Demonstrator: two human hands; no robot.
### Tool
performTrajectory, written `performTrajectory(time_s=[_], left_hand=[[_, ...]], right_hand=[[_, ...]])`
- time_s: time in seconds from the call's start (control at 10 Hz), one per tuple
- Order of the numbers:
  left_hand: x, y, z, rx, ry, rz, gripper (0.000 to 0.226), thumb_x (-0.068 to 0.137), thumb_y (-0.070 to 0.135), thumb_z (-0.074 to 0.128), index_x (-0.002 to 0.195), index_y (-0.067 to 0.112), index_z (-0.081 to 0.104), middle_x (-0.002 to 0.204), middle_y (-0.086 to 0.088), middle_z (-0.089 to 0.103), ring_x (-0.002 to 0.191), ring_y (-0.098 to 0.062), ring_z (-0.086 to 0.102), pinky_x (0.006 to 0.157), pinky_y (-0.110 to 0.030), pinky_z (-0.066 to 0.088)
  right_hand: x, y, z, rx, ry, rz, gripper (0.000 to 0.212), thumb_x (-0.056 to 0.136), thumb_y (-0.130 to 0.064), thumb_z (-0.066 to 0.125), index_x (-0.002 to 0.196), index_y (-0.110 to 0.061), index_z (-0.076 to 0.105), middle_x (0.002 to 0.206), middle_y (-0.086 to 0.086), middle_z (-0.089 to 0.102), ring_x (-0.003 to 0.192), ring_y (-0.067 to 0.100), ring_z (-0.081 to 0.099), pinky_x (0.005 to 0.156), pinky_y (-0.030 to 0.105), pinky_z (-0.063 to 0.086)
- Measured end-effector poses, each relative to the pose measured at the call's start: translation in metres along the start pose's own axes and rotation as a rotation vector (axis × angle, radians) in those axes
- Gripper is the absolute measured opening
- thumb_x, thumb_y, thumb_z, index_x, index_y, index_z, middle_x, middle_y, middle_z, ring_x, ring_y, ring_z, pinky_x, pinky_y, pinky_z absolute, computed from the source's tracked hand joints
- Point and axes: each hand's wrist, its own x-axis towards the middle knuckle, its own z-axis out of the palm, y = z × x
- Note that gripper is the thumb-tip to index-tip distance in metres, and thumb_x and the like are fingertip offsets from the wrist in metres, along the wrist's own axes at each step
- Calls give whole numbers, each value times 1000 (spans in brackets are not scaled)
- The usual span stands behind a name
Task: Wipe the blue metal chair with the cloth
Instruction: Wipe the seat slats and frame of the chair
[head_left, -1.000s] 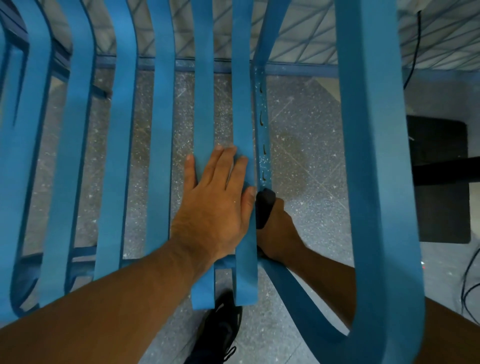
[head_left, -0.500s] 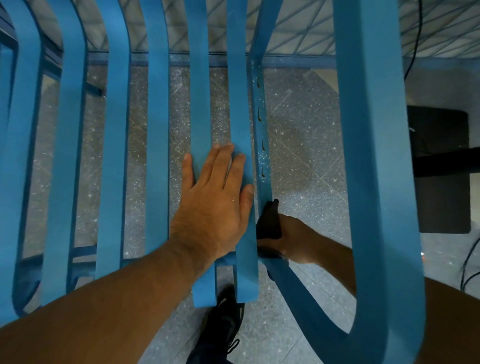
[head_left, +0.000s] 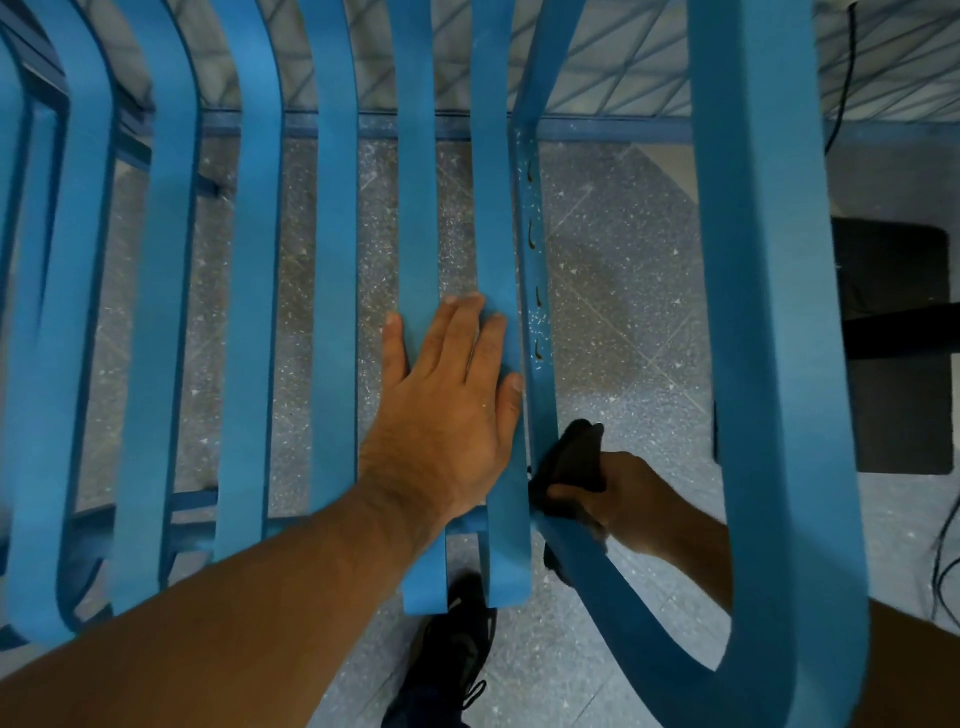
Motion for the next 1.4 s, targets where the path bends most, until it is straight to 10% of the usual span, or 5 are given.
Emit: performTrajectory(time_s=[0.3,0.5,0.7,1.0,1.4], left_hand=[[0,0,2,11,1,-4,52,101,36,30,144,8,38,152,-11,33,144,-26,24,116,-59,12],[-1,0,2,15,0,-6,53,100,38,32,144,8,38,152,-11,34,144,-26,24,115,-59,13],[0,2,1,57,-32,2,58,101,41,26,149,7,29,157,-12,24,147,-26,16,116,-59,10],[47,-25,-11,21,-14,64,65,98,48,26,149,6,29,156,-11,25,147,-30,9,117,-56,8],[47,-25,-8,37,-32,38,70,97,50,29,152,7,22,158,-12,19,148,-29,4,118,-54,8]], right_hand=[[77,28,38,182,382,-113,51,80,-71,55,99,-24,56,84,0,70,74,13,68,70,41,58],[81,8,39,127,506,-73,48,93,-46,48,125,-11,44,104,10,64,87,24,59,74,33,46],[73,6,44,64,418,-214,76,95,-42,36,154,-10,0,159,15,13,144,31,22,116,45,24],[107,4,32,242,548,-3,58,91,-67,41,107,-12,50,100,16,66,91,37,64,80,49,53],[97,13,41,311,492,-323,40,96,-27,55,133,-24,39,120,1,57,104,17,60,84,36,55]])
